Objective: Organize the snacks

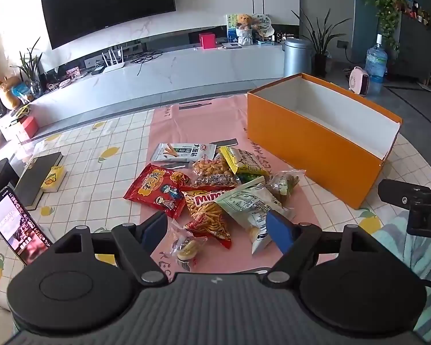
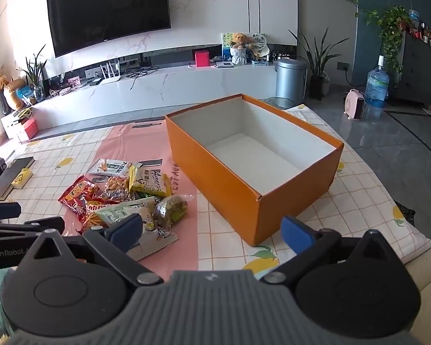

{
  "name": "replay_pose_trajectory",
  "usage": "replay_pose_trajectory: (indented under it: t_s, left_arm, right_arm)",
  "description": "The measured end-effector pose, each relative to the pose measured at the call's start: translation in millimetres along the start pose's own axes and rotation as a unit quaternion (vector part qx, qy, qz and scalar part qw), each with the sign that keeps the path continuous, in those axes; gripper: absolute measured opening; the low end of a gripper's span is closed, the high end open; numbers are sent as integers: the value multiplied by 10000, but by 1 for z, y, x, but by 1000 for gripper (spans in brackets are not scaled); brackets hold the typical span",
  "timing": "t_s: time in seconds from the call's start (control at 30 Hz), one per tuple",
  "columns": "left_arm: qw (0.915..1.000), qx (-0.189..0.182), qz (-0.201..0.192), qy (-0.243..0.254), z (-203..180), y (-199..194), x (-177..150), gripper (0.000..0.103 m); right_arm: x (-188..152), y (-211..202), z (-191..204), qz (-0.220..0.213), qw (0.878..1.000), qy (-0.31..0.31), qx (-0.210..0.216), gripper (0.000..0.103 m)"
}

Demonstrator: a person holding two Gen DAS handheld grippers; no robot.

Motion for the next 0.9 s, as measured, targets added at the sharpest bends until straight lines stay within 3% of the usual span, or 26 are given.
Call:
replay_pose_trajectory:
  t_s: [0.9]
  left_arm:
    - [9998, -63, 129, -157, 11, 5, -5, 91]
  right_arm:
    - [4, -1, 14, 45, 9996, -191, -182, 99]
Point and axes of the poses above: each gripper's, at about its wrist camera, not at the fingertips, and y roughly the way its jaws point, z to its left, x to its top, the point moved 5 cm from there along y, roughly the way its jaws point, and after that the axes turned 10 degrees about z, right-handed, at the moved point
